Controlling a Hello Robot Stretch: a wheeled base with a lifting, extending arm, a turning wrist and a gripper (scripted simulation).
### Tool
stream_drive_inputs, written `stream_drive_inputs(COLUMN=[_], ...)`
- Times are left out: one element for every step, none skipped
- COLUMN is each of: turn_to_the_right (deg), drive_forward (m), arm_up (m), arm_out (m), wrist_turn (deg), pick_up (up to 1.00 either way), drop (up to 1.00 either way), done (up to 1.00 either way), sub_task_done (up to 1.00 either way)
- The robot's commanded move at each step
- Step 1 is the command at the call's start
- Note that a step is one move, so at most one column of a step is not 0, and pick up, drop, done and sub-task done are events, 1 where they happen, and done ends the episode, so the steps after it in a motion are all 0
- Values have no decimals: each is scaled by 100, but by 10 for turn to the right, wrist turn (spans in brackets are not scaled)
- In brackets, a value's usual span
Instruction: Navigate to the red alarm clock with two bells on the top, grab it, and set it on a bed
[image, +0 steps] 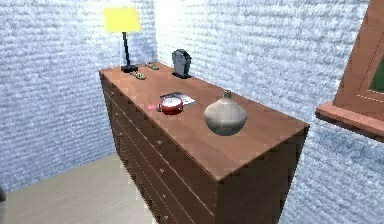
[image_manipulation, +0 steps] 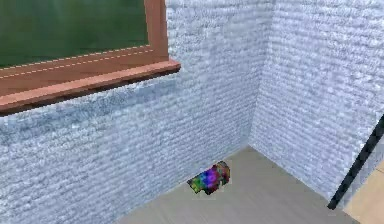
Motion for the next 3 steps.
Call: stream_drive_inputs(turn_to_the_right=[330, 0, -450], drive_forward=[0, 45, 0], arm_up=[0, 0, 0], arm_out=[0, 0, 0], wrist_turn=[0, 0, 0], pick_up=[0, 0, 0], drop=[0, 0, 0], done=[0, 0, 0], sub_task_done=[0, 0, 0])
